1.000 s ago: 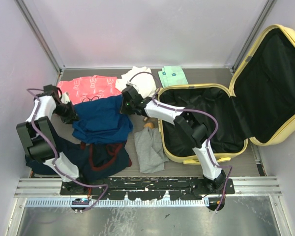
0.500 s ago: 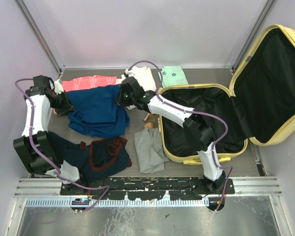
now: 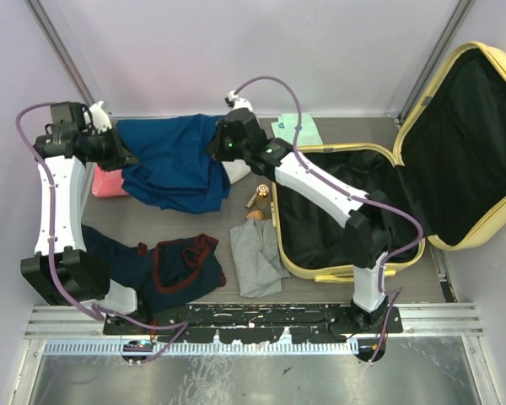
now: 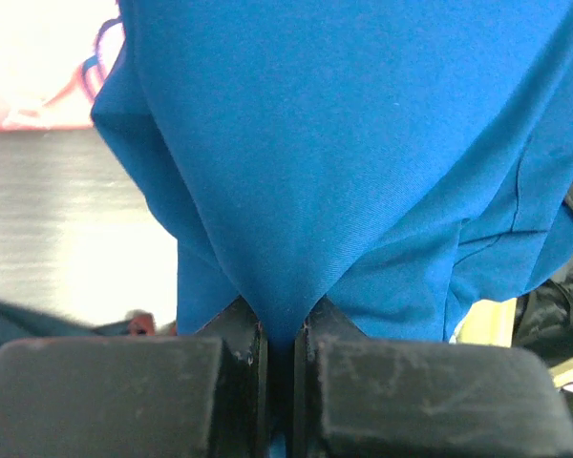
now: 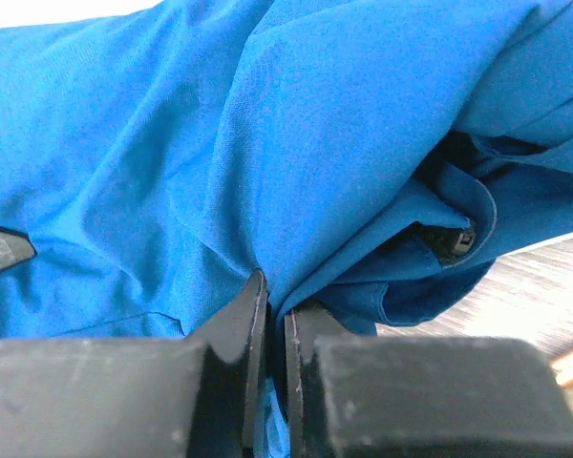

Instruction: Pack the luggage

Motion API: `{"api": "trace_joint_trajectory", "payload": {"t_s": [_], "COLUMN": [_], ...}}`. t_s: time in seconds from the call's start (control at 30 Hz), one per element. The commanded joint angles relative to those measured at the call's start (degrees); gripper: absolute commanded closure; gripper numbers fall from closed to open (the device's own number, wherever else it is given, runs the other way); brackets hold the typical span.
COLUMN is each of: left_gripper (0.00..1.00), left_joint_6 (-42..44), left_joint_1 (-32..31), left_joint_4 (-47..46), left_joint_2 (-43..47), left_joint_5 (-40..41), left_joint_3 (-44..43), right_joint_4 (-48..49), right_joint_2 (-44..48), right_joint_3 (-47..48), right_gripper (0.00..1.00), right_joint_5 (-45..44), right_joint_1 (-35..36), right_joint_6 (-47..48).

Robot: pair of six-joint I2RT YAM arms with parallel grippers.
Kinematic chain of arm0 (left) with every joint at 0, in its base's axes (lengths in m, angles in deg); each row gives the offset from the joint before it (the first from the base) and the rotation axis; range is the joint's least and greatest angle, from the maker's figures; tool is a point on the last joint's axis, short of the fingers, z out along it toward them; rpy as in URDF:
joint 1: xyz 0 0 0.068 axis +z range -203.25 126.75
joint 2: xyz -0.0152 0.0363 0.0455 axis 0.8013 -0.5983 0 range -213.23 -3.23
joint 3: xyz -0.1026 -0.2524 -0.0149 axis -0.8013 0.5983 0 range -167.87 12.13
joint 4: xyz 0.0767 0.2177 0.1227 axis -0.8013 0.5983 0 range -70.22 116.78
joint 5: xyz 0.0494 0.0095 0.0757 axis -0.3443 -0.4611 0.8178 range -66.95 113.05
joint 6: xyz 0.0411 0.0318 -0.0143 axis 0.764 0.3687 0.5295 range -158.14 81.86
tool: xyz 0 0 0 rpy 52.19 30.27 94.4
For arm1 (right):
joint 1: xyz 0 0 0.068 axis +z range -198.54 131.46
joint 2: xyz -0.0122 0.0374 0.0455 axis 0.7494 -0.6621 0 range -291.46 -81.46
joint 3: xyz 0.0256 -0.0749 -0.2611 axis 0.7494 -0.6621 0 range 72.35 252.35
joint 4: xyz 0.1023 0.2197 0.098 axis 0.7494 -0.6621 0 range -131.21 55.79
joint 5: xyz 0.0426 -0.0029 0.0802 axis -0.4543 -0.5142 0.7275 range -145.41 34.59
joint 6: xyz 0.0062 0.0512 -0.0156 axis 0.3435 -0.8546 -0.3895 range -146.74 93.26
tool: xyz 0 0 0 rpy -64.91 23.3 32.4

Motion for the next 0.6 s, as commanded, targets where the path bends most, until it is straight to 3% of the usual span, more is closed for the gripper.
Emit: {"api": "trace_joint_trajectory", "payload": {"t_s": [0.0, 0.27, 0.57], "left_gripper": [1.00, 1.00, 1.00], "left_joint_6": [-4.41, -13.79, -19.33], "left_joint_1": [-8.03, -26.91, -49.13], "left_joint_4": [-4.65, -12.52, -19.78], "left_joint_2": [2.70, -0.87, -10.86], "left_joint_5": [-4.01, 0.82, 8.01], "left_joint_3": [-5.97, -10.67, -16.15], "right_joint_4": [-1.54, -6.62, -15.57], "right_joint_2": [10.05, 24.46, 42.49], "right_joint_3": [2.98, -8.20, -22.99], "right_gripper": [1.00, 1.00, 1.00], "right_joint_5": [0.88, 1.33, 1.65], "right_joint_1": [-3.02, -11.53, -26.86], "right_joint_6": [2.88, 10.21, 14.05]}}
